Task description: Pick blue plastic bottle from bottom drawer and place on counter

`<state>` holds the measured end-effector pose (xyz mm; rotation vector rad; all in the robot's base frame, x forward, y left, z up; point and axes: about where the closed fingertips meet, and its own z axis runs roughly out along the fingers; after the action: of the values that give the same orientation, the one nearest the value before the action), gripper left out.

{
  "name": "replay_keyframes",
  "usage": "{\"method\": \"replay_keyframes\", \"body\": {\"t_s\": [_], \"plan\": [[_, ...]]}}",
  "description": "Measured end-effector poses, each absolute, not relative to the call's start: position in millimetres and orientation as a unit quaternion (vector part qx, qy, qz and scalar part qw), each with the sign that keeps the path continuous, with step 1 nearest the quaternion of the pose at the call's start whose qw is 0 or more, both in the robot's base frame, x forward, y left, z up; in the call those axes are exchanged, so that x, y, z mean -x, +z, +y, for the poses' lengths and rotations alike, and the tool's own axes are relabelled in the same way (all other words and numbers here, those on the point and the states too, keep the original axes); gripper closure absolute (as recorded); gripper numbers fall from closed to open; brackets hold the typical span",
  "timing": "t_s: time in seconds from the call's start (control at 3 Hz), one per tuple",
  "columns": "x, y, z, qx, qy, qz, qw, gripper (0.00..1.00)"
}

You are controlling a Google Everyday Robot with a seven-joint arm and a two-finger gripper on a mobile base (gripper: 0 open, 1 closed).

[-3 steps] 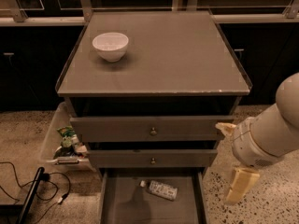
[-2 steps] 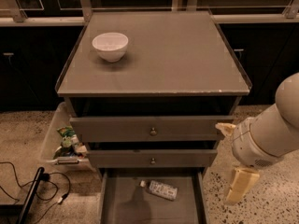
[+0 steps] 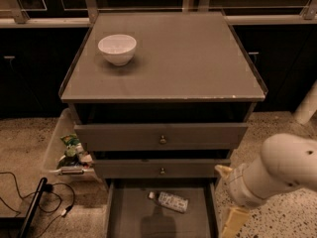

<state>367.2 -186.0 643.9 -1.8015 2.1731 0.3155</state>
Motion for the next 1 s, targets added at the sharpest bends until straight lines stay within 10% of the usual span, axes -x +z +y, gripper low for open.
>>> {"method": "replay_keyframes", "body": {"t_s": [1.0], "plan": [[-372.3,502.4,-180.7,0.595,0.153,0.774,0.154,0.00]]}}
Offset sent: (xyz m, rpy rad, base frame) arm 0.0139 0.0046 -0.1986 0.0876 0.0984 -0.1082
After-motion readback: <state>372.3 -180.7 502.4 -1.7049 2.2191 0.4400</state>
